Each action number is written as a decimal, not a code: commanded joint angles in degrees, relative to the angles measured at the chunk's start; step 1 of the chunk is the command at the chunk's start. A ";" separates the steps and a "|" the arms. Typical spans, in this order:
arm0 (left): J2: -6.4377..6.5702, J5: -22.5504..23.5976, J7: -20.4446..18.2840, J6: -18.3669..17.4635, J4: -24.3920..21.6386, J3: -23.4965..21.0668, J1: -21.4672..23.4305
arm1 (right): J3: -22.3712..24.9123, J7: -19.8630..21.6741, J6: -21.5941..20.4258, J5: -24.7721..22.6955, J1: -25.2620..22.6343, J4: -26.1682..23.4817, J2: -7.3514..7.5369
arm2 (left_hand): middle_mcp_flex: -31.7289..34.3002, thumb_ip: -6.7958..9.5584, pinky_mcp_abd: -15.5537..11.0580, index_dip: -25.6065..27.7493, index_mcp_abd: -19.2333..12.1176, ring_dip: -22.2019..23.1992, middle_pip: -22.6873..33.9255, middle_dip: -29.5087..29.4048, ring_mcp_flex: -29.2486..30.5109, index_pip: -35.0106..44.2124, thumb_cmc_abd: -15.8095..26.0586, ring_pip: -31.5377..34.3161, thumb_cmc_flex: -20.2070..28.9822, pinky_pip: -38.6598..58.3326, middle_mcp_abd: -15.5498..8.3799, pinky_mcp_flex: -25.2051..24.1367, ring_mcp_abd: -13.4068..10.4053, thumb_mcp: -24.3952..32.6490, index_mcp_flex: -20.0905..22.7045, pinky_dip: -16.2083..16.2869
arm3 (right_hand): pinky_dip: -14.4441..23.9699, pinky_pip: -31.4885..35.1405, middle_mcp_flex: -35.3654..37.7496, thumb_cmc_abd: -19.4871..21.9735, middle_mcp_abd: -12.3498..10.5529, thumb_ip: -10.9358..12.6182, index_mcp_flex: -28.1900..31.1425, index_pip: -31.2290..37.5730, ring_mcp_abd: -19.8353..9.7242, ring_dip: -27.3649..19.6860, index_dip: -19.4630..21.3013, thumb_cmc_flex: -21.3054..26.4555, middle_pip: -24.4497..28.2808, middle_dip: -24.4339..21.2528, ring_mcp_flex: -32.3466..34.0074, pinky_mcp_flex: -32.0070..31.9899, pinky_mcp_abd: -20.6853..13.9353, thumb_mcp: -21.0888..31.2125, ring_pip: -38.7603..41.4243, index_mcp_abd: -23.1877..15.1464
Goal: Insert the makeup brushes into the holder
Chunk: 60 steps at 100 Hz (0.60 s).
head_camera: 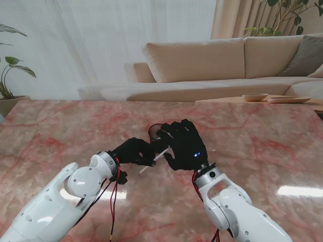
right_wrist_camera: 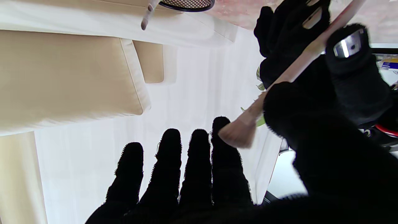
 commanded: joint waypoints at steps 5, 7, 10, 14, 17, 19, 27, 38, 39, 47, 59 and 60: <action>-0.56 -0.19 0.84 -0.28 0.34 0.01 0.16 | 0.59 1.07 -0.24 -0.11 -0.93 -0.49 0.35 | 5.44 1.83 -1.31 0.23 -8.28 1.09 -1.20 1.16 1.89 4.95 1.11 0.55 3.16 0.45 -2.86 -1.35 -2.83 1.98 0.92 0.00 | 1.22 -2.13 -2.59 0.44 1.30 -0.23 -2.83 -2.21 0.03 -1.30 -1.48 -3.10 -1.33 -2.14 -2.55 -1.28 -0.38 -8.24 -2.24 1.69; -0.62 -0.16 1.08 -0.33 0.40 0.03 0.14 | 0.69 1.25 -0.29 -0.16 -1.00 -0.58 0.36 | 5.45 1.81 -1.31 0.29 -8.32 1.12 -1.17 1.29 1.89 5.02 1.05 0.55 3.12 0.45 -2.86 -1.33 -2.87 1.99 0.84 0.01 | 1.29 -2.24 -2.67 0.82 1.27 -0.29 -2.91 -2.24 0.05 -1.36 -1.55 -3.34 -1.37 -2.31 -2.56 -1.31 -0.42 -9.43 -2.38 1.68; -0.69 -0.17 1.36 -0.38 0.49 0.05 0.11 | 0.82 1.46 -0.38 -0.17 -1.07 -0.68 0.38 | 5.35 1.76 -1.31 0.57 -8.46 1.19 -1.21 1.64 1.94 5.30 1.05 0.54 3.01 0.43 -2.89 -1.32 -2.96 2.18 0.56 0.04 | 1.46 -2.42 -2.70 1.85 1.32 -0.05 -2.94 -2.14 0.07 -1.43 -1.65 -2.86 -1.33 -2.53 -2.51 -1.26 -0.38 -12.68 -2.56 1.75; -0.77 -0.27 1.59 -0.38 0.55 0.07 0.08 | 0.94 1.67 -0.48 -0.18 -1.15 -0.80 0.39 | 5.37 1.74 -1.29 0.69 -8.50 1.23 -1.24 1.86 1.89 5.45 1.03 0.50 3.02 0.41 -2.93 -1.34 -2.85 2.30 0.52 0.05 | 1.59 -2.62 -2.68 2.74 1.30 0.35 -2.99 -2.07 0.12 -1.52 -1.76 -2.76 -1.34 -2.66 -2.50 -1.29 -0.39 -15.88 -2.76 1.70; -0.81 -0.40 1.69 -0.37 0.61 0.09 0.06 | 1.02 1.80 -0.52 -0.27 -1.21 -0.89 0.42 | 5.35 1.73 -1.27 0.70 -8.51 1.25 -1.26 1.95 1.87 5.47 1.08 0.48 3.03 0.40 -2.88 -1.34 -2.82 2.35 0.50 0.06 | 1.63 -2.67 -2.66 2.86 1.28 0.34 -2.97 -2.04 0.11 -1.53 -1.78 -3.56 -1.34 -2.69 -2.52 -1.30 -0.40 -17.17 -2.80 1.77; -0.85 -0.50 1.77 -0.38 0.65 0.10 0.06 | 1.07 1.87 -0.53 -0.33 -1.23 -0.94 0.43 | 5.33 1.74 -1.29 0.71 -8.51 1.26 -1.27 2.01 1.84 5.47 1.16 0.47 3.05 0.38 -2.91 -1.38 -2.78 2.39 0.50 0.06 | 1.64 -2.67 -2.66 2.82 1.31 0.31 -2.98 -2.03 0.11 -1.53 -1.79 -3.97 -1.35 -2.70 -2.52 -1.30 -0.40 -17.75 -2.80 1.79; -1.00 -0.64 2.31 -0.37 0.78 0.12 0.10 | 1.25 2.13 -0.65 -0.40 -1.34 -1.10 0.45 | 5.24 1.70 -1.24 0.84 -8.66 1.31 -1.35 2.23 1.80 5.59 1.19 0.45 2.94 0.36 -3.03 -1.41 -2.80 2.39 0.33 0.08 | 1.74 -2.79 -2.82 2.74 1.34 0.97 -3.18 -2.02 0.20 -1.74 -1.95 -4.72 -1.56 -2.87 -2.51 -1.36 -0.39 -20.81 -3.25 1.84; -1.64 -0.91 4.87 -0.63 1.32 -0.04 0.30 | 1.73 1.64 -0.44 -0.31 -1.71 -1.19 0.38 | 5.26 1.65 -1.09 1.14 -8.96 1.37 -1.54 2.50 1.70 5.90 1.05 0.35 2.89 0.44 -3.24 -1.24 -2.74 2.50 0.16 0.17 | 1.73 -3.21 -3.92 3.13 1.41 0.84 -4.37 -2.37 0.29 -2.59 -2.11 -6.64 -1.94 -3.05 -2.57 -1.56 -0.61 -21.85 -4.98 2.15; -1.71 -0.95 5.15 -0.65 1.38 -0.07 0.31 | 1.81 1.59 -0.38 -0.31 -1.78 -1.23 0.37 | 5.26 1.64 -1.07 1.14 -9.00 1.36 -1.56 2.51 1.66 5.90 1.06 0.33 2.86 0.45 -3.26 -1.23 -2.75 2.50 0.14 0.18 | 1.73 -3.25 -4.05 3.20 1.45 0.84 -4.53 -2.43 0.30 -2.66 -2.13 -6.69 -1.99 -3.08 -2.59 -1.60 -0.62 -21.86 -5.12 2.22; -2.37 -1.16 7.68 -0.79 1.89 -0.25 0.29 | 2.63 0.84 0.24 -0.35 -2.49 -1.47 0.26 | 5.35 1.58 -0.91 1.21 -9.31 1.36 -1.72 2.57 1.44 5.98 0.84 0.17 2.81 0.38 -3.56 -1.33 -2.81 2.59 0.15 0.20 | 1.64 -3.80 -4.80 4.04 1.56 0.92 -5.27 -2.60 0.46 -3.60 -2.14 -7.10 -2.18 -3.26 -2.48 -1.86 -0.71 -21.71 -6.99 2.39; -3.40 -1.24 11.50 -0.63 2.68 -0.28 -0.18 | 4.41 -0.41 1.33 0.04 -4.14 -1.80 0.01 | 5.40 1.41 -0.78 1.23 -10.32 1.16 -2.18 2.35 0.41 6.00 0.87 -0.49 2.42 0.31 -4.45 -1.34 -2.82 2.43 0.05 0.22 | 1.56 -4.26 -5.48 5.31 1.68 1.03 -5.88 -2.68 0.55 -4.13 -2.05 -7.21 -2.05 -3.25 -2.35 -1.99 -0.82 -21.24 -8.07 2.60; -3.48 -1.29 11.75 -0.63 2.75 -0.27 -0.25 | 4.57 -0.51 1.44 0.08 -4.30 -1.83 -0.01 | 5.44 1.40 -0.78 1.23 -10.47 1.14 -2.22 2.32 0.35 6.00 0.85 -0.55 2.40 0.30 -4.53 -1.34 -2.85 2.42 0.06 0.23 | 1.55 -4.28 -5.50 5.38 1.66 1.04 -5.89 -2.67 0.56 -4.15 -2.04 -7.20 -2.04 -3.24 -2.36 -1.99 -0.83 -21.21 -8.12 2.62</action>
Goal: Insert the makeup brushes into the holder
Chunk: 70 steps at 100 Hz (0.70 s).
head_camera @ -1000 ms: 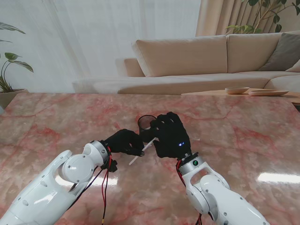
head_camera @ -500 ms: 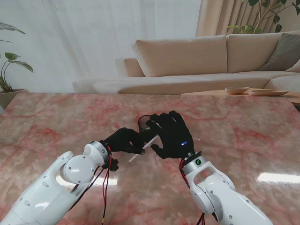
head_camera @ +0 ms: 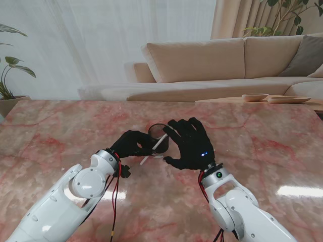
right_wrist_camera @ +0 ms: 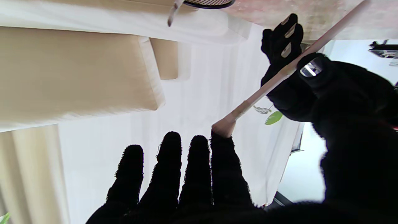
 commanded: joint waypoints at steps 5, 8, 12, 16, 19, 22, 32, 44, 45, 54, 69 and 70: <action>-1.29 -0.75 2.02 0.20 0.81 -0.02 -0.60 | 1.61 -0.47 1.68 0.67 -2.12 -0.23 -0.16 | 5.46 1.37 -0.61 1.18 -10.31 0.35 -1.27 0.63 -0.54 5.28 0.91 -1.09 2.38 0.10 -3.55 -1.60 -2.92 2.37 -0.01 0.18 | 1.51 -1.48 -2.13 1.27 1.13 1.22 -2.73 -1.13 0.56 -0.71 -0.25 -2.10 -0.41 -0.91 -2.32 -1.27 -0.80 0.19 -1.42 1.26; -1.61 -0.91 3.17 0.16 1.05 0.06 -0.78 | 2.14 -0.69 1.93 0.78 -2.59 -0.29 -0.22 | 5.53 1.34 -0.53 1.21 -10.44 0.28 -1.32 0.58 -0.86 5.33 0.80 -1.28 2.35 0.01 -3.71 -1.66 -3.01 2.32 0.06 0.15 | 1.50 -1.54 -2.15 1.42 1.14 1.22 -2.72 -1.10 0.56 -0.74 -0.22 -2.07 -0.36 -0.90 -2.30 -1.28 -0.80 0.30 -1.49 1.23; -1.99 -0.83 4.59 0.10 1.40 0.17 -1.09 | 2.88 -0.91 2.24 0.91 -3.22 -0.34 -0.28 | 5.70 1.29 -0.50 1.22 -10.97 0.09 -1.44 0.43 -1.49 5.35 0.82 -1.71 2.14 -0.15 -4.16 -1.77 -3.30 2.29 0.04 0.12 | 1.46 -1.69 -2.15 1.50 1.15 1.21 -2.72 -1.07 0.61 -0.79 -0.17 -2.04 -0.31 -0.90 -2.34 -1.38 -0.78 0.39 -1.62 1.25; -2.37 -0.90 5.93 -0.16 1.86 0.23 -1.41 | 3.59 -1.16 2.55 1.02 -3.80 -0.35 -0.34 | 5.59 1.22 -0.64 1.25 -11.76 -0.19 -1.64 0.30 -2.59 5.33 1.09 -2.38 1.81 -0.51 -4.77 -2.19 -3.72 2.19 -0.12 0.01 | 1.35 -1.99 -2.18 1.64 1.20 1.17 -2.80 -1.06 0.64 -0.89 -0.13 -2.18 -0.26 -0.90 -2.38 -1.49 -0.76 0.44 -1.86 1.27; -2.73 -1.31 7.06 -0.74 2.42 0.30 -1.72 | 4.11 -1.27 2.74 1.16 -4.22 -0.34 -0.39 | 5.65 1.16 -0.76 1.47 -12.40 -0.70 -1.80 0.20 -3.16 5.57 1.13 -3.24 1.54 -1.05 -5.32 -2.41 -4.06 2.16 -0.36 -0.16 | 1.23 -2.28 -2.23 1.70 1.13 1.16 -2.77 -1.03 0.67 -1.01 -0.09 -2.20 -0.23 -0.91 -2.35 -1.54 -0.77 0.53 -2.12 1.25; -3.12 -2.06 8.06 -1.14 2.81 0.37 -1.96 | 4.56 -1.31 2.94 1.35 -4.59 -0.34 -0.44 | 5.60 1.17 -0.78 1.52 -12.57 -0.91 -1.88 0.18 -3.56 5.64 1.08 -3.59 1.61 -1.41 -5.33 -2.85 -4.02 2.24 -0.39 -0.25 | 1.11 -2.55 -2.27 1.70 1.16 1.12 -2.78 -1.01 0.71 -1.15 -0.06 -2.30 -0.23 -0.93 -2.36 -1.55 -0.76 0.54 -2.43 1.21; -4.25 -3.07 11.37 -1.28 4.39 0.73 -2.96 | 5.69 -1.51 3.56 1.91 -5.50 -0.05 -0.59 | 5.59 1.07 -0.81 1.73 -13.32 -1.21 -1.96 0.21 -4.05 5.81 1.31 -3.98 1.17 -1.91 -5.89 -3.19 -4.38 2.18 -0.69 -0.35 | 0.89 -3.15 -2.32 2.14 1.13 1.08 -2.82 -0.99 0.76 -1.45 0.02 -2.79 -0.20 -0.96 -2.30 -1.56 -0.76 0.57 -3.10 1.26; -5.68 -6.36 13.92 -1.71 7.27 1.52 -4.66 | 6.30 -1.89 4.45 2.88 -6.05 0.73 -0.80 | 5.55 0.98 -1.81 2.10 -14.04 -1.43 -2.07 0.22 -4.32 6.10 1.42 -4.09 0.86 -2.62 -6.32 -3.75 -4.88 2.30 -1.09 -0.48 | 0.76 -3.65 -2.52 2.49 1.16 1.03 -2.89 -0.99 0.82 -1.73 0.09 -3.21 -0.29 -1.02 -2.32 -1.56 -0.75 0.63 -3.77 1.24; -5.81 -6.74 14.09 -1.77 7.55 1.61 -4.82 | 6.33 -1.93 4.53 2.97 -6.08 0.80 -0.82 | 5.50 0.97 -1.90 2.11 -14.21 -1.45 -2.10 0.20 -4.43 6.10 1.43 -4.13 0.80 -2.70 -6.43 -3.86 -4.97 2.29 -1.13 -0.50 | 0.76 -3.68 -2.51 2.52 1.16 1.02 -2.92 -1.00 0.82 -1.75 0.09 -3.26 -0.28 -1.02 -2.32 -1.56 -0.75 0.62 -3.82 1.27; -7.00 -11.29 14.79 -2.54 10.41 2.47 -6.52 | 6.51 -2.28 5.30 3.69 -6.29 1.38 -0.99 | 5.57 0.83 -2.94 2.35 -14.91 -1.76 -2.26 0.07 -5.18 6.35 1.36 -4.58 0.56 -3.96 -6.93 -4.30 -5.47 2.47 -1.29 -0.88 | 0.73 -3.91 -2.58 2.70 1.10 1.00 -2.95 -1.01 0.81 -1.91 0.13 -3.39 -0.27 -1.02 -2.26 -1.55 -0.79 0.68 -4.20 1.17; -9.12 -19.28 14.69 -4.04 16.20 4.32 -9.94 | 6.69 -2.39 6.25 4.75 -6.61 2.23 -1.20 | 5.53 0.52 -5.31 2.66 -17.22 -2.96 -2.86 -0.73 -7.55 6.69 1.02 -6.31 -0.07 -9.59 -8.46 -3.95 -7.25 2.72 -1.64 -2.65 | 0.77 -4.16 -2.52 2.74 1.07 1.05 -2.72 -0.88 0.81 -1.95 0.24 -3.24 -0.16 -0.96 -2.18 -1.51 -0.79 0.92 -4.42 1.04; -9.28 -19.72 14.76 -4.22 16.65 4.48 -10.20 | 6.70 -2.39 6.29 4.83 -6.63 2.28 -1.21 | 5.46 0.45 -5.55 2.68 -17.56 -3.11 -2.92 -0.79 -7.73 6.67 1.00 -6.49 -0.18 -10.18 -8.69 -3.86 -7.41 2.81 -1.78 -2.71 | 0.77 -4.17 -2.53 2.73 1.08 1.06 -2.72 -0.88 0.81 -1.95 0.24 -3.23 -0.16 -0.96 -2.18 -1.51 -0.79 0.93 -4.43 1.02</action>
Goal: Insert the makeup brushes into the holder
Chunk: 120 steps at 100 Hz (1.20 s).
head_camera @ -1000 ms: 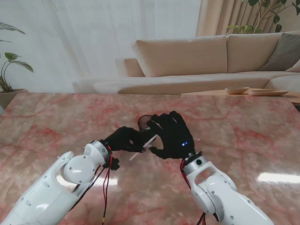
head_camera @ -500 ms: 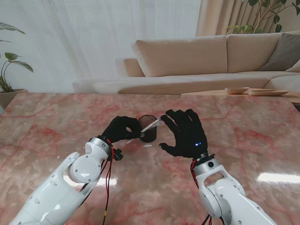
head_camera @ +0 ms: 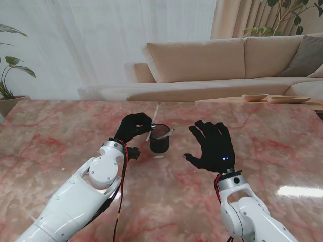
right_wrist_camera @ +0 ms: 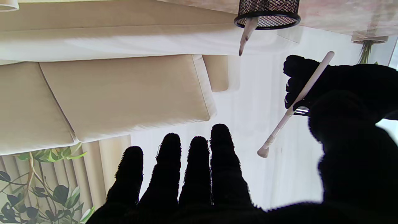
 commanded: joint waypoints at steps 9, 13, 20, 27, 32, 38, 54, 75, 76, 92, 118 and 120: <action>-2.70 -4.87 -0.42 -1.58 5.28 1.73 -3.28 | 0.24 0.84 1.11 1.05 -1.06 1.28 -0.26 | 5.35 0.07 -5.09 2.18 -14.94 -2.40 -1.87 -1.73 -4.04 6.27 0.58 -3.54 -0.01 -7.57 -6.39 -0.81 -6.83 3.61 0.24 -1.61 | 0.82 -1.84 -1.67 0.71 0.98 1.09 -1.96 -0.79 0.49 -1.08 0.65 -2.52 -0.02 -0.88 -2.14 -1.12 -0.81 0.79 -0.87 0.81; -3.25 -6.95 -0.88 -1.94 6.61 2.09 -4.04 | 0.29 0.93 1.21 1.30 -1.17 1.47 -0.29 | 5.38 0.03 -5.77 2.26 -15.17 -2.70 -2.14 -2.35 -4.80 6.41 0.47 -3.94 0.08 -9.83 -6.22 -0.96 -7.31 3.75 0.23 -1.69 | 0.86 -1.86 -1.70 0.76 0.99 1.10 -1.89 -0.77 0.40 -0.99 0.67 -2.56 0.05 -0.82 -2.14 -1.09 -0.80 0.84 -0.78 0.79; -4.19 -9.23 -1.13 -2.51 9.15 2.78 -5.48 | 0.44 1.13 1.40 1.61 -1.37 1.72 -0.31 | 5.42 -0.20 -6.60 2.85 -16.08 -3.26 -2.23 -3.21 -5.41 6.60 0.00 -4.39 -0.23 -13.30 -6.65 -0.94 -7.95 4.36 0.17 0.73 | 0.94 -1.86 -1.58 0.71 0.91 1.16 -1.77 -0.73 0.40 -0.74 0.70 -2.41 0.22 -0.70 -2.11 -0.98 -0.78 1.02 -0.52 0.66; -5.00 -10.49 -1.21 -3.16 11.48 3.42 -6.79 | 0.67 1.39 1.55 1.97 -1.61 1.85 -0.36 | 5.48 -0.30 -7.03 3.08 -16.79 -3.46 -2.31 -3.45 -5.83 6.68 -0.35 -4.70 -0.29 -13.85 -7.01 -1.27 -8.41 4.53 0.28 1.18 | 1.01 -1.87 -1.47 0.68 0.95 1.20 -1.67 -0.70 0.33 -0.49 0.72 -2.36 0.38 -0.57 -2.13 -0.93 -0.76 1.13 -0.25 0.62; -5.57 -10.88 -0.97 -3.21 12.88 3.93 -7.72 | 0.85 1.49 1.56 2.35 -1.74 1.95 -0.41 | 5.41 -0.55 -7.15 3.50 -17.65 -3.83 -2.37 -3.69 -6.20 6.79 -0.74 -5.07 -0.53 -15.10 -7.56 -1.27 -8.80 5.12 0.32 2.23 | 1.07 -1.87 -1.43 0.78 0.88 1.22 -1.57 -0.67 0.31 -0.32 0.74 -2.35 0.46 -0.50 -2.13 -0.89 -0.77 1.23 -0.03 0.52; -6.17 -11.54 -0.95 -3.30 14.39 4.45 -8.71 | 1.01 1.59 1.59 2.60 -1.85 2.05 -0.44 | 5.31 -0.57 -7.15 3.63 -18.12 -3.95 -2.41 -3.75 -6.84 6.89 -1.00 -5.32 -0.37 -15.49 -7.92 -1.58 -8.75 5.45 0.50 2.62 | 1.14 -1.85 -1.37 0.85 0.89 1.25 -1.47 -0.63 0.37 -0.09 0.76 -2.27 0.56 -0.40 -2.12 -0.80 -0.79 1.39 0.26 0.54; -7.58 -11.67 -0.32 -3.43 18.09 5.70 -11.05 | 1.36 1.65 1.49 3.42 -2.10 2.23 -0.57 | 4.83 -1.13 -7.43 3.73 -19.22 -4.01 -2.28 -3.83 -7.95 7.18 -1.90 -5.23 -0.51 -18.37 -9.03 -1.61 -9.17 6.63 0.78 6.86 | 1.31 -1.79 -0.98 0.96 0.87 1.25 -1.14 -0.50 0.21 0.43 0.82 -2.25 0.86 -0.14 -2.10 -0.63 -0.75 1.66 1.05 0.39; -9.26 -10.29 0.87 -3.42 23.29 6.99 -13.71 | 1.65 1.80 1.39 4.26 -2.32 2.28 -0.70 | 4.53 -1.11 -7.55 3.09 -18.99 -3.91 -3.40 -5.81 -8.64 7.28 -2.21 -5.07 -0.34 -19.04 -8.96 -1.84 -9.28 6.86 1.06 9.10 | 1.51 -1.69 -0.66 1.10 0.87 1.20 -1.01 -0.47 0.21 0.78 0.84 -2.17 0.96 0.03 -2.21 -0.52 -0.74 1.96 1.64 0.28; -9.31 -10.18 0.91 -3.42 23.51 7.03 -13.81 | 1.66 1.80 1.39 4.30 -2.33 2.27 -0.71 | 4.49 -1.12 -7.55 3.06 -18.96 -3.91 -3.44 -5.87 -8.66 7.28 -2.23 -5.08 -0.35 -19.06 -8.96 -1.86 -9.29 6.85 1.08 9.13 | 1.53 -1.68 -0.64 1.12 0.86 1.20 -1.00 -0.47 0.22 0.80 0.84 -2.16 0.96 0.04 -2.21 -0.49 -0.73 1.98 1.66 0.27; -10.18 -8.32 1.97 -3.35 26.80 7.61 -14.99 | 1.75 1.84 1.33 4.84 -2.39 2.32 -0.79 | 4.13 -1.10 -7.45 1.34 -17.91 -3.90 -4.21 -7.95 -9.29 7.22 -2.45 -4.99 -0.18 -19.56 -9.09 -1.87 -9.33 6.59 1.67 10.60 | 1.63 -1.63 -0.44 1.08 0.88 1.16 -0.80 -0.40 0.18 0.94 0.87 -1.96 0.96 0.10 -2.22 -0.46 -0.71 2.20 1.94 0.26; -10.62 -6.80 1.46 -3.48 30.08 8.12 -15.86 | 1.81 2.00 1.23 5.47 -2.53 2.27 -0.88 | 3.25 -1.00 -7.43 -0.13 -16.81 -4.24 -4.92 -10.01 -10.11 6.17 -2.36 -5.35 0.06 -20.70 -9.16 -2.14 -9.34 6.34 2.23 11.46 | 1.77 -1.57 -0.14 1.28 0.93 1.08 -0.68 -0.34 0.20 1.10 0.90 -1.96 0.98 0.19 -2.23 -0.38 -0.71 2.46 2.30 0.24; -10.69 -6.70 1.50 -3.50 30.31 8.16 -15.94 | 1.82 2.03 1.23 5.52 -2.56 2.24 -0.89 | 3.21 -0.96 -7.43 -0.21 -16.51 -4.26 -4.94 -10.17 -10.17 6.09 -2.39 -5.33 0.18 -20.78 -9.11 -2.16 -9.25 6.36 2.22 11.56 | 1.78 -1.57 -0.11 1.28 0.91 1.08 -0.64 -0.32 0.18 1.12 0.90 -1.92 0.99 0.19 -2.22 -0.36 -0.72 2.51 2.34 0.22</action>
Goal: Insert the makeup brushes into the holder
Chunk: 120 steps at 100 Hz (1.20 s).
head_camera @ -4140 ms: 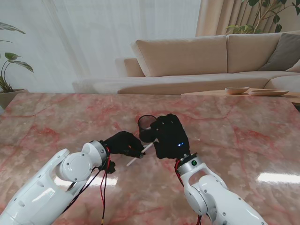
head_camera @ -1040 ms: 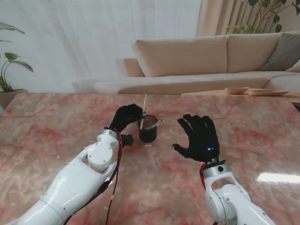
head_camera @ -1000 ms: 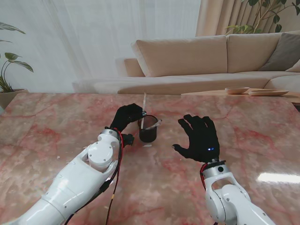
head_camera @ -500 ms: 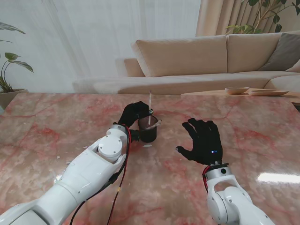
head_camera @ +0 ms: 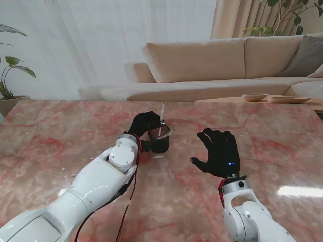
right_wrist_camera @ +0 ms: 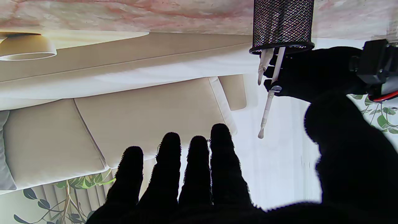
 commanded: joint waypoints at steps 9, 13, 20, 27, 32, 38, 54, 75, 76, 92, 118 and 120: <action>-0.60 0.92 0.04 -0.20 1.94 0.37 -0.52 | 0.18 1.05 0.14 0.32 -0.76 0.13 -0.16 | 2.69 1.58 -2.43 -0.53 -8.41 -0.43 -1.35 -1.46 -2.48 4.36 1.10 0.03 2.14 -2.18 -4.37 -1.31 -3.28 4.73 2.49 1.93 | 1.83 -0.92 -0.06 0.84 0.82 1.04 -0.75 -0.37 0.20 1.15 0.49 -1.93 0.23 0.23 -2.27 -0.40 -0.70 0.99 0.84 0.23; -0.64 1.19 0.11 -0.25 2.22 0.44 -0.61 | 0.21 1.05 0.11 0.40 -0.79 0.11 -0.18 | 1.88 1.89 -2.43 -1.50 -7.30 -0.52 -1.53 -1.81 -2.79 2.50 1.47 -0.03 2.76 -2.36 -4.28 -1.27 -3.21 4.57 2.19 2.40 | 1.85 -0.92 -0.15 0.85 0.85 1.03 -0.77 -0.38 0.20 1.16 0.48 -1.90 0.19 0.23 -2.28 -0.43 -0.72 1.06 0.88 0.25; -0.47 1.26 0.08 0.10 1.78 0.38 -0.38 | 0.26 1.04 0.14 0.51 -0.82 0.09 -0.20 | -1.97 2.62 -2.62 -1.52 -4.61 -0.81 0.42 -3.48 -3.81 -3.66 1.96 -0.36 3.95 -3.65 -3.73 -1.13 -3.27 4.80 1.54 3.30 | 1.88 -0.91 -0.13 0.77 0.88 1.01 -0.75 -0.37 0.20 1.16 0.49 -1.86 0.20 0.25 -2.29 -0.45 -0.72 1.12 0.91 0.26; -0.17 1.39 -0.13 0.54 1.29 0.32 -0.14 | 0.29 1.05 0.14 0.59 -0.82 0.08 -0.22 | -10.59 2.51 -3.13 1.00 -1.73 -1.25 7.67 -8.34 -6.06 -12.91 1.42 -1.33 2.90 -5.42 -3.32 -1.17 -3.63 6.73 -0.24 3.86 | 1.90 -0.91 -0.17 0.81 0.86 1.00 -0.79 -0.39 0.20 1.15 0.49 -1.84 0.20 0.27 -2.30 -0.46 -0.70 1.19 0.92 0.27; 0.02 1.52 -0.56 0.44 1.31 0.30 -0.15 | 0.29 1.07 0.10 0.71 -0.79 0.08 -0.24 | -11.69 2.75 -3.20 1.10 -1.22 -1.26 8.40 -8.33 -6.35 -14.11 1.25 -1.41 2.80 -5.71 -3.14 -1.44 -3.53 7.27 -0.48 4.04 | 1.91 -0.91 -0.21 0.79 0.86 1.00 -0.78 -0.38 0.20 1.15 0.49 -1.83 0.19 0.28 -2.30 -0.49 -0.73 1.23 0.93 0.25; 0.39 1.93 -1.17 0.40 1.12 0.33 -0.11 | 0.27 1.04 0.09 0.77 -0.76 0.09 -0.25 | -15.86 3.22 -3.35 3.18 0.23 -1.56 10.56 -11.62 -7.79 -19.49 1.28 -2.14 1.11 -7.11 -2.89 -1.47 -3.61 8.96 -1.59 5.17 | 1.92 -0.91 -0.19 0.75 0.93 0.99 -0.81 -0.40 0.20 1.14 0.49 -1.80 0.19 0.29 -2.30 -0.49 -0.73 1.26 0.93 0.24; 1.36 2.58 -3.18 0.72 0.52 0.37 -0.07 | 0.11 0.82 -0.07 1.10 -0.60 0.23 -0.31 | -21.61 8.01 -3.58 5.37 3.86 -2.21 9.76 -13.20 -11.49 -26.13 2.66 -3.74 -1.83 -9.81 -1.92 -1.90 -3.79 11.83 -5.49 6.23 | 1.96 -0.91 -0.28 0.75 0.86 0.98 -0.91 -0.43 0.16 1.09 0.48 -1.78 0.17 0.31 -2.30 -0.51 -0.76 1.36 0.88 0.30; 2.90 2.78 -6.15 1.25 -1.74 0.35 0.39 | -0.05 0.72 -0.10 1.33 -0.57 0.31 -0.36 | -28.51 7.72 -3.43 5.32 5.61 -2.47 8.45 -13.46 -15.26 -30.11 1.77 -4.84 -3.38 -12.09 -1.47 -1.59 -2.81 10.27 -11.90 4.73 | 1.99 -0.93 -0.36 0.73 0.86 0.96 -0.98 -0.47 0.16 1.06 0.47 -1.83 0.13 0.31 -2.29 -0.54 -0.73 1.41 0.86 0.29; 3.00 2.81 -6.19 1.32 -2.00 0.32 0.49 | -0.06 0.69 -0.09 1.34 -0.57 0.32 -0.36 | -29.01 7.61 -3.42 5.32 5.75 -2.55 8.53 -13.44 -15.39 -30.56 1.54 -4.95 -3.60 -12.55 -1.42 -1.37 -2.77 10.27 -12.11 4.13 | 1.99 -0.93 -0.33 0.74 0.86 0.96 -0.97 -0.47 0.16 1.06 0.48 -1.84 0.14 0.32 -2.29 -0.54 -0.74 1.42 0.86 0.31; 5.20 4.25 -7.33 2.53 -6.98 -0.80 2.24 | -0.23 0.18 -0.19 1.65 -0.36 0.51 -0.46 | -36.02 6.48 -3.37 5.40 6.36 -4.54 7.68 -13.80 -18.70 -33.23 -0.94 -7.66 -6.92 -15.88 -0.64 -0.53 -2.79 8.41 -17.61 -2.02 | 1.99 -0.99 -0.43 0.74 0.86 0.96 -1.04 -0.50 0.17 0.96 0.47 -1.85 0.08 0.31 -2.33 -0.61 -0.75 1.41 0.71 0.27; 10.32 10.48 -9.98 4.36 -19.36 -5.30 7.16 | -0.31 -0.64 -0.47 1.75 -0.03 0.79 -0.54 | -39.62 5.78 -2.30 4.88 9.04 -7.00 6.98 -14.21 -19.74 -35.03 -0.28 -10.56 -10.28 -18.16 2.07 0.00 -1.79 4.96 -20.40 -9.47 | 1.82 -1.41 -0.32 0.61 0.95 0.98 -1.27 -0.67 0.42 0.22 0.42 -1.87 -0.56 -0.14 -2.32 -0.83 -0.72 1.24 -0.54 0.51; 10.74 11.02 -10.39 4.63 -20.44 -5.78 7.62 | -0.30 -0.70 -0.45 1.72 -0.02 0.80 -0.54 | -39.93 5.73 -2.54 4.78 9.41 -7.20 6.90 -14.25 -19.91 -35.25 -0.07 -10.81 -10.62 -18.22 2.28 0.03 -1.90 4.69 -20.64 -9.79 | 1.69 -1.68 -0.34 0.60 0.96 1.01 -1.31 -0.70 0.54 -0.36 0.41 -1.81 -0.84 -0.36 -2.29 -1.01 -0.75 1.23 -1.53 0.54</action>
